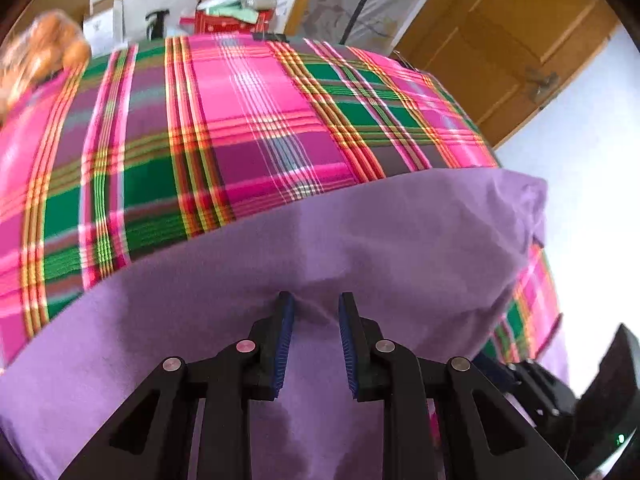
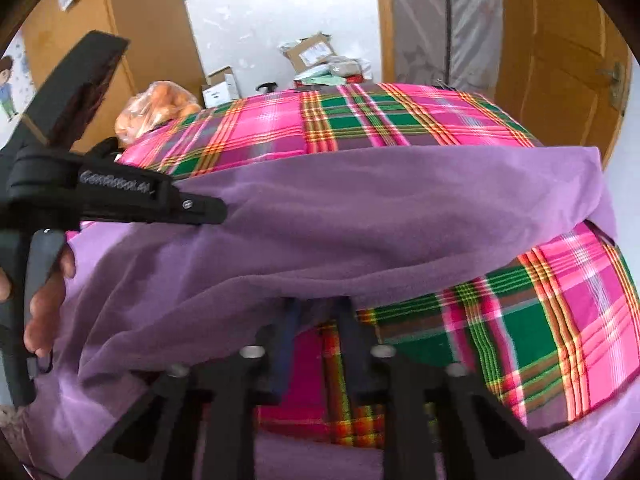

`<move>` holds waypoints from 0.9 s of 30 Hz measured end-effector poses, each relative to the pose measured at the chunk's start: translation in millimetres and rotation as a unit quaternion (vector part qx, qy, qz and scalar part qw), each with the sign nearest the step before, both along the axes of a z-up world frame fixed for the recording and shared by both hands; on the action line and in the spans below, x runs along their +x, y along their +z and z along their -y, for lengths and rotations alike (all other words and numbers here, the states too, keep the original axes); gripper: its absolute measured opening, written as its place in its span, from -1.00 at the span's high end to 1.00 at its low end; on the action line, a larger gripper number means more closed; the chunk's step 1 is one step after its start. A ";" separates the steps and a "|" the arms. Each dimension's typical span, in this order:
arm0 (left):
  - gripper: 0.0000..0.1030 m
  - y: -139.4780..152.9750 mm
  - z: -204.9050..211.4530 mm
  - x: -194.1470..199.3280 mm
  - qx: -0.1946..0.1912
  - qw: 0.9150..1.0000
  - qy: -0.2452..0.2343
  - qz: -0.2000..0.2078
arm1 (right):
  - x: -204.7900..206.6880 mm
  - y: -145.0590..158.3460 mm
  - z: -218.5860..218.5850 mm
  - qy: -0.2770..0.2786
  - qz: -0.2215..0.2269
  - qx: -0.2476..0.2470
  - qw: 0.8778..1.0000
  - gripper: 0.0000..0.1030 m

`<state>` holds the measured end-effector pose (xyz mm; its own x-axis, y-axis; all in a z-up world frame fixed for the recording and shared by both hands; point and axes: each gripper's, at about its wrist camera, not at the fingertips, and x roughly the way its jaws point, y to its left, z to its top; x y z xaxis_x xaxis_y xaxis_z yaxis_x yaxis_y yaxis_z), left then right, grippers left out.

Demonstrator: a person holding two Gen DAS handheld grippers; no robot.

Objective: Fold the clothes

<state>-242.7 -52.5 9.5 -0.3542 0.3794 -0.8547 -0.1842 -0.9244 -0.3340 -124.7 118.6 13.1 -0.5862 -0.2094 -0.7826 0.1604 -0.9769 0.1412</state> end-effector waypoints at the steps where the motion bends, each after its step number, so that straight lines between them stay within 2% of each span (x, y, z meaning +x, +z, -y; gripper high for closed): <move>1: 0.54 -0.2 1.9 -0.3 0.003 1.000 0.001 0.001 | 0.2 0.0 -3.9 -0.002 0.004 -0.012 1.000 0.90; 9: 0.54 -1.0 7.9 -0.2 0.019 1.000 0.005 0.002 | 18.1 1.1 -34.9 -0.018 0.015 -0.091 0.996 0.95; 14: 0.53 8.9 8.0 -5.5 -0.015 0.999 0.030 -0.036 | 26.7 -3.3 -46.2 -0.026 0.031 -0.116 0.992 0.95; 19: 0.53 10.6 1.7 -21.5 -0.048 0.997 0.020 -0.054 | 33.3 0.4 -51.2 -0.025 0.029 -0.122 0.992 0.95; 23: 0.52 4.2 -8.8 -34.9 -0.096 0.994 0.001 -0.058 | 32.6 -4.8 -55.3 -0.027 0.038 -0.132 0.990 0.95; 27: 0.47 3.2 -15.3 -44.3 -0.091 0.993 -0.027 -0.068 | 31.0 -6.2 -57.3 -0.024 0.039 -0.142 0.989 0.95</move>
<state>-287.0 -37.2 12.7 -0.4543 0.2443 -0.8567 -0.2680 -0.9546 -0.1302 -93.7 175.9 6.9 -0.5411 -0.4005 -0.7395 0.0926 -0.9024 0.4209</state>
